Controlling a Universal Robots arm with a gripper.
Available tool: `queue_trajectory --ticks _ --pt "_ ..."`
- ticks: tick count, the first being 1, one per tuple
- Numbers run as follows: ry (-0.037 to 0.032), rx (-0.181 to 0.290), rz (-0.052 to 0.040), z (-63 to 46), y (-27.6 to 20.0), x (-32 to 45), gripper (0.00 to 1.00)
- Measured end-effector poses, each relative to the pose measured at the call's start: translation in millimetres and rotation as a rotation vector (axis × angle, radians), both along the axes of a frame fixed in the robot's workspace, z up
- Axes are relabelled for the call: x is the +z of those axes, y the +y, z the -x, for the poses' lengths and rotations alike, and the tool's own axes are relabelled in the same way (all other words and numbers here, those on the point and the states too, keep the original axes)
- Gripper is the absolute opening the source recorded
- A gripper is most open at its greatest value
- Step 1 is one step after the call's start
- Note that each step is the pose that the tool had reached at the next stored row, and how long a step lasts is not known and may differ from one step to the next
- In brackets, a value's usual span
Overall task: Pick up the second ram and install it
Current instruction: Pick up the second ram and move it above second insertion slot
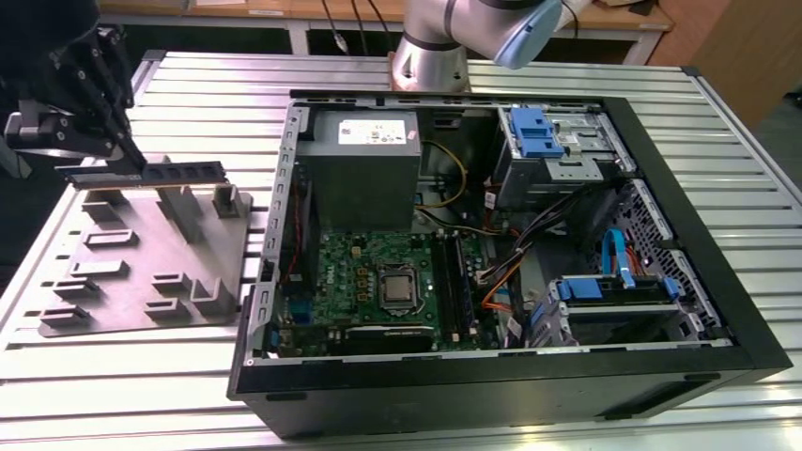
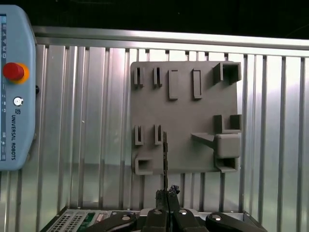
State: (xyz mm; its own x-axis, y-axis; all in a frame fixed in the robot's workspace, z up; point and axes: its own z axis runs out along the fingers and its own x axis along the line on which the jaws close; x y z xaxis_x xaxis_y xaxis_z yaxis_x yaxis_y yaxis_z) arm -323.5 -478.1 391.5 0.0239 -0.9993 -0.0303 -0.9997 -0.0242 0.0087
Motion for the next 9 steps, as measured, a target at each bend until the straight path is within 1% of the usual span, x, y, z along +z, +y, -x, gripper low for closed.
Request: queue_trajectory --ticks 6,8,9 --pt "0.0 0.0 0.0 -0.1 0.0 0.4 0.11" --pt "0.0013 0.0 0.0001 -3.1 0.0 0.5 0.11" --pt "0.0024 0.0 0.0 -6.2 0.0 0.3 0.11"
